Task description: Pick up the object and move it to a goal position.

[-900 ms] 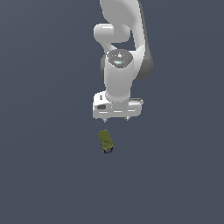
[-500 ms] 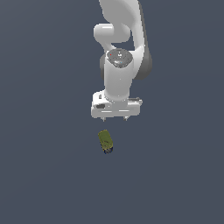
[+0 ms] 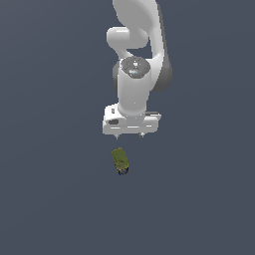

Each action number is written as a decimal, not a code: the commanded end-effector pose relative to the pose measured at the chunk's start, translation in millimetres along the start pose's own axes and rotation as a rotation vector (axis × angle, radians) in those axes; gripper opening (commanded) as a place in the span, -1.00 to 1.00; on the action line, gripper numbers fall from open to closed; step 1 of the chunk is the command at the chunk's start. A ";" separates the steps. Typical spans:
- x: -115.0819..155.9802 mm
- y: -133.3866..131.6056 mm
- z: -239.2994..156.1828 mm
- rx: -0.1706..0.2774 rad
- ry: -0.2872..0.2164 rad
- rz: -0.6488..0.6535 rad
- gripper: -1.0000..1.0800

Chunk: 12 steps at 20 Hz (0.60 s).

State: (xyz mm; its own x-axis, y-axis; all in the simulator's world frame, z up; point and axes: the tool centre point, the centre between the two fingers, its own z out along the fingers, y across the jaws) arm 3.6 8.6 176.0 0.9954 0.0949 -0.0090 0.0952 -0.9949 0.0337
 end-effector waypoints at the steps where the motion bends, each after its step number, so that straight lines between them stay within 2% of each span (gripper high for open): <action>1: 3.0 2.5 3.6 0.001 0.000 -0.015 0.92; 12: 31.4 24.8 38.0 0.017 0.005 -0.163 0.92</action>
State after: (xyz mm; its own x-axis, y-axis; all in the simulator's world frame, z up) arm 32.2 -10.6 144.7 0.9728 0.2313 -0.0085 0.2314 -0.9727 0.0189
